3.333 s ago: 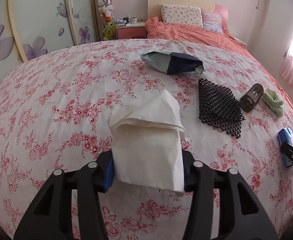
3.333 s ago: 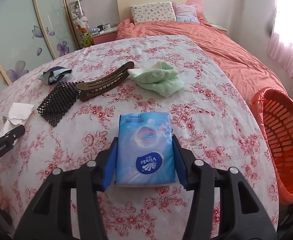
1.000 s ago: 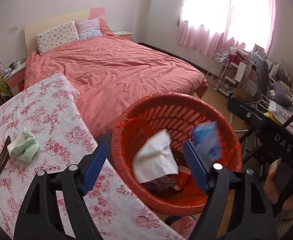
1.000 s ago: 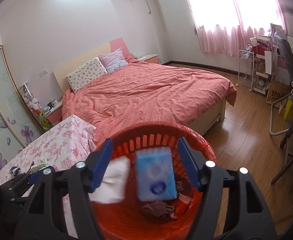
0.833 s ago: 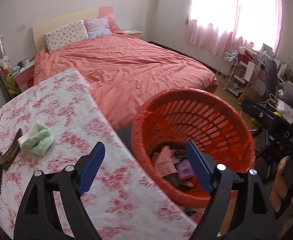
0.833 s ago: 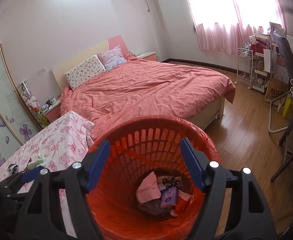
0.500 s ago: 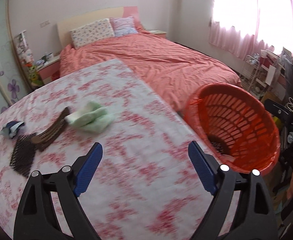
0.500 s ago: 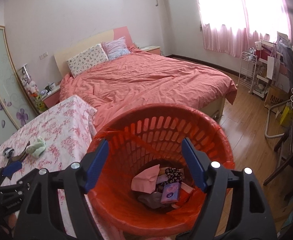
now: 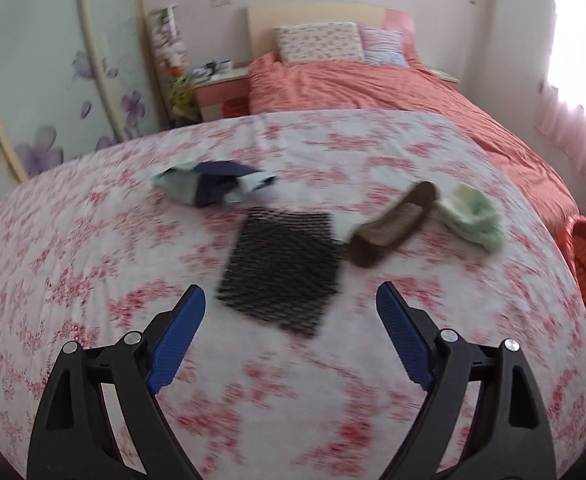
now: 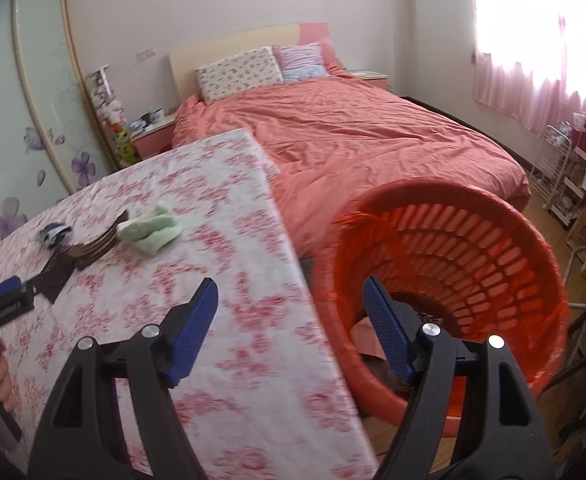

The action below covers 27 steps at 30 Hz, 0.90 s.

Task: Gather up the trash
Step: 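Grasp the black beaded mat with the left gripper, then grasp the light green cloth with the right gripper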

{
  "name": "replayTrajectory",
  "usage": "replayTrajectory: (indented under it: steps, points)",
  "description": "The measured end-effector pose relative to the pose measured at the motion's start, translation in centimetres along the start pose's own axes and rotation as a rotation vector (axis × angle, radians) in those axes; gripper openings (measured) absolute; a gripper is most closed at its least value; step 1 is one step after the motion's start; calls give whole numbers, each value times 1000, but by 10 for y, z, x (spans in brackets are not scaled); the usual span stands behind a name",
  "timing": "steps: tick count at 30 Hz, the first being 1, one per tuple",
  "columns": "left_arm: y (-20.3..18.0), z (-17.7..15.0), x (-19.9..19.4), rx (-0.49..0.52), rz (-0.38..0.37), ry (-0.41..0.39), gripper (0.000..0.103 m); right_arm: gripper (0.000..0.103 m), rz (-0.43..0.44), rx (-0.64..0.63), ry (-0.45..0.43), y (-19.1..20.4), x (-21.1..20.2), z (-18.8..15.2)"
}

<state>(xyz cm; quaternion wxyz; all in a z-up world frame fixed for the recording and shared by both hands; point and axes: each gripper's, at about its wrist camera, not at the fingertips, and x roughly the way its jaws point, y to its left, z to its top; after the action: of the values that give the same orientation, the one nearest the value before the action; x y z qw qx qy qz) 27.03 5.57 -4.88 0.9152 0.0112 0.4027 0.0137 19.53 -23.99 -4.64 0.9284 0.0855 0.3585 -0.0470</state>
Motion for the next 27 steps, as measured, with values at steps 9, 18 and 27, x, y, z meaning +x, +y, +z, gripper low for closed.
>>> replayTrajectory:
  steps: [9, 18, 27]
  points:
    - [28, 11, 42, -70, -39, 66, 52, 73, 41, -68, 36, 44, 14, -2]
    - [43, 0, 25, -48, -40, 31, 7, 73, 79, -84, 59, 71, 36, 5]
    - [87, -14, 16, -100, -2, 60, 8, 77, 70, -117, 73, 120, 88, 42]
